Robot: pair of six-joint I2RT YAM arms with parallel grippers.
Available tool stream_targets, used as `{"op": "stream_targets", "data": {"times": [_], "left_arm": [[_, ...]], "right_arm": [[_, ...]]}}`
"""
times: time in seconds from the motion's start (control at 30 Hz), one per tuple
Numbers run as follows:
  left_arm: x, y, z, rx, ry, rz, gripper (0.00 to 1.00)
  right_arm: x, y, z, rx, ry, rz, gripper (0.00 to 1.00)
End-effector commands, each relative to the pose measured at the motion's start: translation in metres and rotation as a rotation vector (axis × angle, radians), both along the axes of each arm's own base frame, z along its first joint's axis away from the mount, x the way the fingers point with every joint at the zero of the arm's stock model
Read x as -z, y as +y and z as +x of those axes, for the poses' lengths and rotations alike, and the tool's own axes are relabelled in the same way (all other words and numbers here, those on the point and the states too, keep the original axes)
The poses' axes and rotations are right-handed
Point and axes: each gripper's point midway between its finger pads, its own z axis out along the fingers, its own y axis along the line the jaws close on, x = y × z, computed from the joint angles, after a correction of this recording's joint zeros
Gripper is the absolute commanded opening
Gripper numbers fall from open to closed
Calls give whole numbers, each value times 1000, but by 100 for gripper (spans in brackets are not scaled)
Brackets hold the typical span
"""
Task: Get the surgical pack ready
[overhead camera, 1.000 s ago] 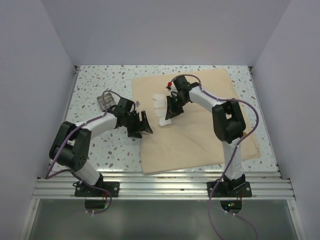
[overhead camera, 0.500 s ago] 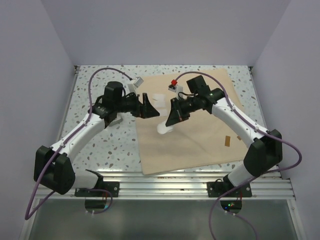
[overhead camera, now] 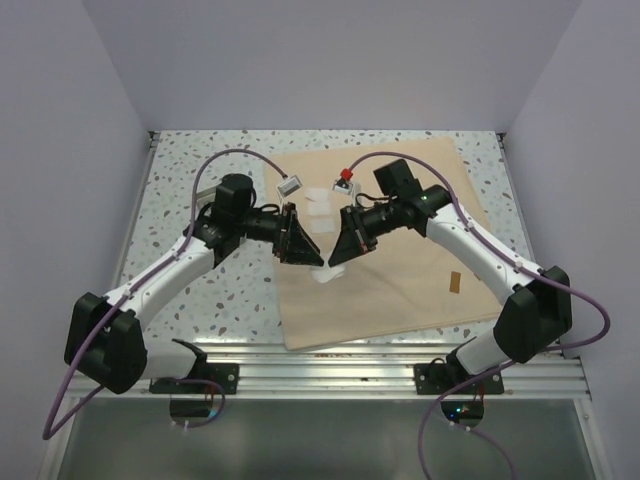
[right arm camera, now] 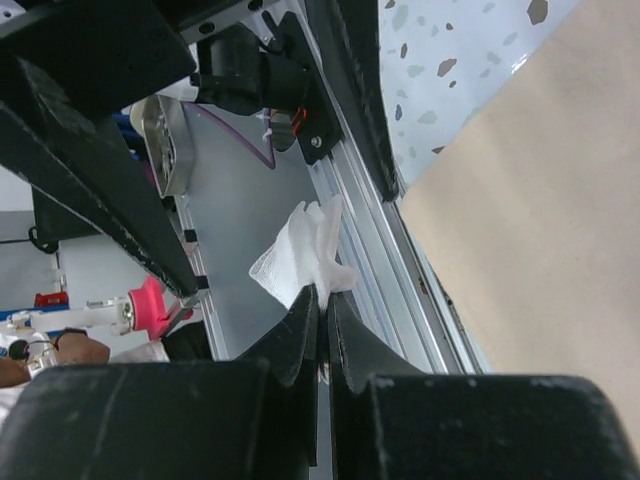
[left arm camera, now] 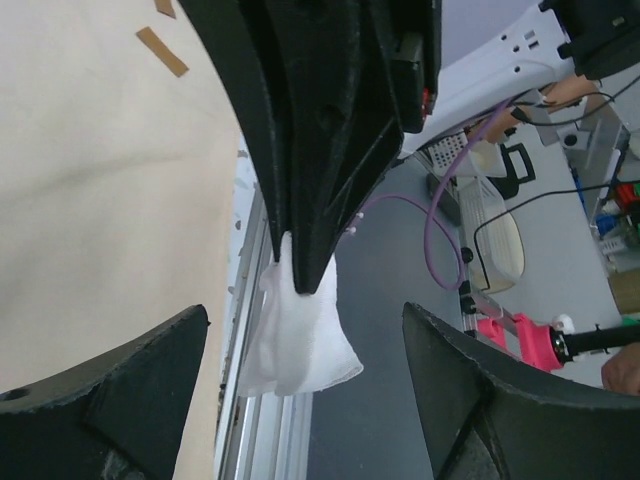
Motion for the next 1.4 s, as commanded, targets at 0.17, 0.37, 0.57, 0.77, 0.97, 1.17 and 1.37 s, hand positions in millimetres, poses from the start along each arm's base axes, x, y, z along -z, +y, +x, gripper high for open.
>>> {"op": "stream_targets", "data": {"times": [0.17,0.37,0.57,0.77,0.97,1.17,1.37], "left_arm": [[-7,-9,-15,101,-23,-57,82],[-1,-11,-12,126,7,-55,75],[9,-10,-13,154,49,-29,23],[25,19,27,-53,78,39,0],[63,112,114,-563,126,227,0],[94,231,174,-1004,213,355,0],[134,273,212,-1067,302,349,0]], "right_arm": [[-29,14,-6,-75,-50,93,0],[-31,18,-4,-85,-43,95,0],[-18,18,17,-11,-76,0,16],[13,-15,92,364,-171,-332,67],[32,-56,145,668,-26,-371,74],[49,-58,153,637,5,-421,77],[68,-49,160,605,43,-415,77]]}}
